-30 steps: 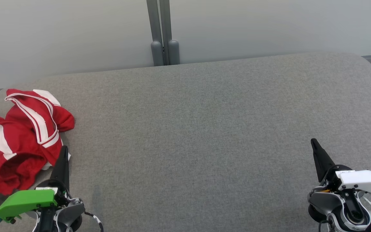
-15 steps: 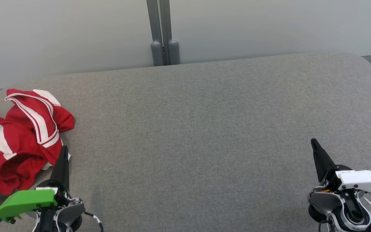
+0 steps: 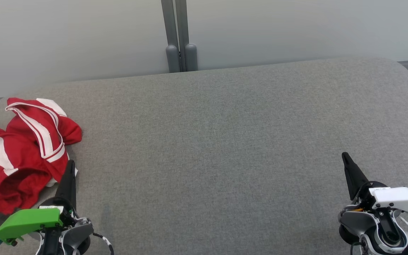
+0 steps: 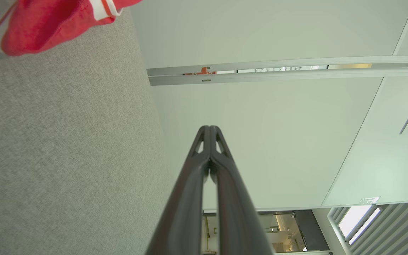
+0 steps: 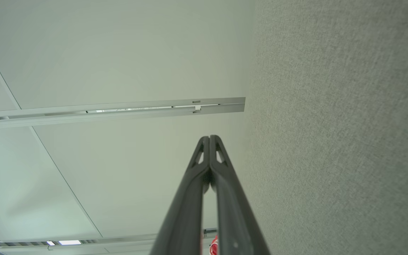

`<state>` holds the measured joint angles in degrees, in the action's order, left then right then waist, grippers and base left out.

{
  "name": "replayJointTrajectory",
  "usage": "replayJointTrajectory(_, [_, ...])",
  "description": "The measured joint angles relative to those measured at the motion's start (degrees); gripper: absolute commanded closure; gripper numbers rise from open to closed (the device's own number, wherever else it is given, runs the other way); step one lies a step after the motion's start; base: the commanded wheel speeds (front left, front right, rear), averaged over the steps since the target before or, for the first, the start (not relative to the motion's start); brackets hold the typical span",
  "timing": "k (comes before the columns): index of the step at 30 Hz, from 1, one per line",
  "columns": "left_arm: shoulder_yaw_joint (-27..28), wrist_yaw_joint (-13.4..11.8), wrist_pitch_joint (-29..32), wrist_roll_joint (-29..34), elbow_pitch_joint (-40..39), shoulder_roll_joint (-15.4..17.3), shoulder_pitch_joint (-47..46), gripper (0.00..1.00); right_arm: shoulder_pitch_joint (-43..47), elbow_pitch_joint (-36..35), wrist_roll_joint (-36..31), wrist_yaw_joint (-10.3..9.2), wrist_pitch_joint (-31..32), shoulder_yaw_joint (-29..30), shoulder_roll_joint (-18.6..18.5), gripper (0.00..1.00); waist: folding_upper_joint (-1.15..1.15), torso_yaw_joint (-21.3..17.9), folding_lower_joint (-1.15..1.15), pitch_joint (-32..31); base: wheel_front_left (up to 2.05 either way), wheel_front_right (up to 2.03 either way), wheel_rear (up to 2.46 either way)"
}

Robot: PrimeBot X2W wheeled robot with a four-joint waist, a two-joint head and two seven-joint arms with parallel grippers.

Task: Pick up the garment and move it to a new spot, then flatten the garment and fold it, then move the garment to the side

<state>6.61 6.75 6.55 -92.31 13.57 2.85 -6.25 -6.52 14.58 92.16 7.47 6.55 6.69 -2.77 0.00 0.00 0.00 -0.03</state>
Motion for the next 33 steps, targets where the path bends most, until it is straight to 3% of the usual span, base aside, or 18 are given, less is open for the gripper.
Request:
replayJointTrajectory(32, [0.0,0.0,0.0,0.0,0.0,0.0,-0.01,1.0,-0.01,0.0,0.0,0.0,0.0,0.0,0.0,1.0,0.0,0.0,0.0,0.0,0.0,0.0,0.0])
replayJointTrajectory(33, [-0.02,0.0,-0.03,0.0,0.19,-0.02,0.08,0.0,0.12,0.23,-0.01,0.0,-0.01,-0.02,0.04,0.0,0.0,0.0,0.0,0.0,0.0,0.0,0.0])
